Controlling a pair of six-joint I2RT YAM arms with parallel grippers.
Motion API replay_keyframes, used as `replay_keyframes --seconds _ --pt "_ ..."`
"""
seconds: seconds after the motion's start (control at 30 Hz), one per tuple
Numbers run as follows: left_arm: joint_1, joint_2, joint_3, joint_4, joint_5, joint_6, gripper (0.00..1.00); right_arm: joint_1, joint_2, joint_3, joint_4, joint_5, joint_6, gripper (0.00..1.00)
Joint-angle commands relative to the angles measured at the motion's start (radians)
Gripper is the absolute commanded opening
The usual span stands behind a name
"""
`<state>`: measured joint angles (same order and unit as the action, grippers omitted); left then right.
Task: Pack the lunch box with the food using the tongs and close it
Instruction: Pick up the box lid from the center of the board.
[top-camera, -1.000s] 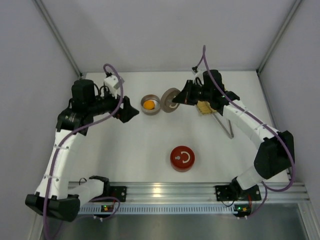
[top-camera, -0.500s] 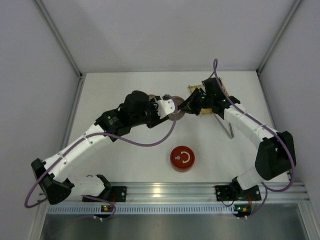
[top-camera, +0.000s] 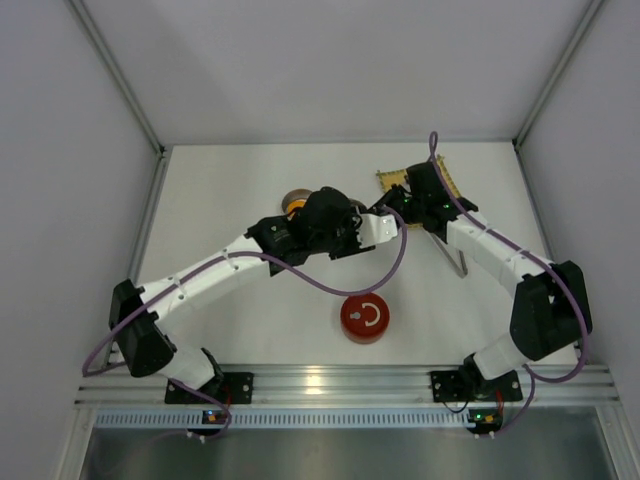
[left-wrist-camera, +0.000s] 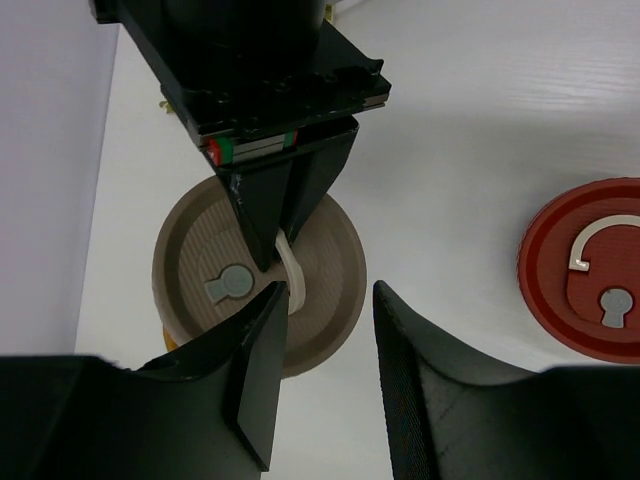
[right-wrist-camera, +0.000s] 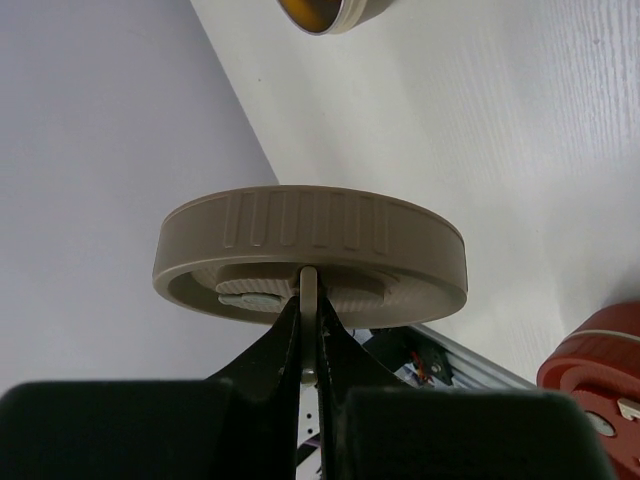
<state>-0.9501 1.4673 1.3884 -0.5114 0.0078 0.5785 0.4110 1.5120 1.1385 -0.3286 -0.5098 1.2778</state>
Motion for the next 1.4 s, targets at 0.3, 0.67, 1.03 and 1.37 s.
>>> replay_keyframes --seconds 0.3,0.67,1.03,1.37 --pt "-0.004 0.114 0.103 -0.035 -0.074 -0.011 0.42 -0.014 -0.081 -0.013 0.069 -0.058 0.061 0.0" --pt "-0.004 0.148 0.074 0.022 -0.232 0.066 0.28 -0.009 -0.085 -0.023 0.049 -0.059 0.048 0.0" --pt "-0.004 0.119 0.038 0.036 -0.2 0.06 0.0 0.0 -0.082 -0.023 0.022 -0.027 0.018 0.0" --pt "-0.001 -0.035 -0.005 -0.012 -0.101 0.006 0.0 -0.008 -0.067 -0.013 0.013 0.001 -0.001 0.0"
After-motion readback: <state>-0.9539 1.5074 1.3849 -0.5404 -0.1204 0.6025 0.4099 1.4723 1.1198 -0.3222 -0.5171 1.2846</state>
